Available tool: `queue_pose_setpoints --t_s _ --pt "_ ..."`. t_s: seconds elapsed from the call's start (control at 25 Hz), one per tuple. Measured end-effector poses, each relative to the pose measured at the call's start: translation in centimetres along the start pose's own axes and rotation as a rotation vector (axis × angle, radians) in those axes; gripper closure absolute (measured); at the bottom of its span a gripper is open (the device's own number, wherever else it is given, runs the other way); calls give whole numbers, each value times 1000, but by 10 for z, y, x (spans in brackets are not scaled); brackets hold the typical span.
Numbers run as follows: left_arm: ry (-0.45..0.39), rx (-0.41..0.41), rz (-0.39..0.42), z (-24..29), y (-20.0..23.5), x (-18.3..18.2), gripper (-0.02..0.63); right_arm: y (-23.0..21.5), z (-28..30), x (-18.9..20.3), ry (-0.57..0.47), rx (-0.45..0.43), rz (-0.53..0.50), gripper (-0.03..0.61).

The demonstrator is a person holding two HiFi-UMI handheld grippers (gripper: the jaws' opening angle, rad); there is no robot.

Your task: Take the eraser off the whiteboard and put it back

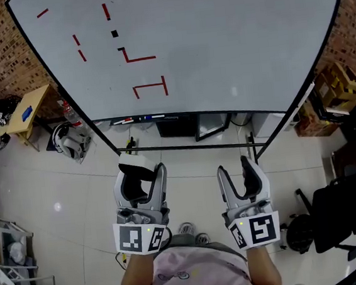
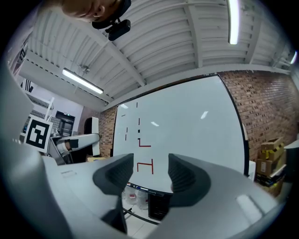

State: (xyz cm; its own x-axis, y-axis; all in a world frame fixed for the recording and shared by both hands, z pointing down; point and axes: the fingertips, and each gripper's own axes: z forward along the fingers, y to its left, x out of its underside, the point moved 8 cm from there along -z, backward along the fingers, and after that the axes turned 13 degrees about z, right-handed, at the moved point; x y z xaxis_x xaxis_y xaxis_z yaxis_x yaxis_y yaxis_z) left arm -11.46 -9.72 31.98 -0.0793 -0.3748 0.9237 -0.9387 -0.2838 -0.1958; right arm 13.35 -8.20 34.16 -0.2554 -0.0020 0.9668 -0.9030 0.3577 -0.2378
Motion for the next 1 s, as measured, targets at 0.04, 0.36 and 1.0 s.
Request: queue_pose_setpoints --t_s 0.04,0.36,1.0 --pt "-6 3 -3 -6 -2 -4 330 3 -6 -2 -4 -2 -3 351" --pt "-31 15 -19 -61 -9 -29 330 35 -56 -6 -45 18 -15 351" --pt "-44 64 -32 -202 -9 -83 330 142 -170 5 -57 19 -39 351"
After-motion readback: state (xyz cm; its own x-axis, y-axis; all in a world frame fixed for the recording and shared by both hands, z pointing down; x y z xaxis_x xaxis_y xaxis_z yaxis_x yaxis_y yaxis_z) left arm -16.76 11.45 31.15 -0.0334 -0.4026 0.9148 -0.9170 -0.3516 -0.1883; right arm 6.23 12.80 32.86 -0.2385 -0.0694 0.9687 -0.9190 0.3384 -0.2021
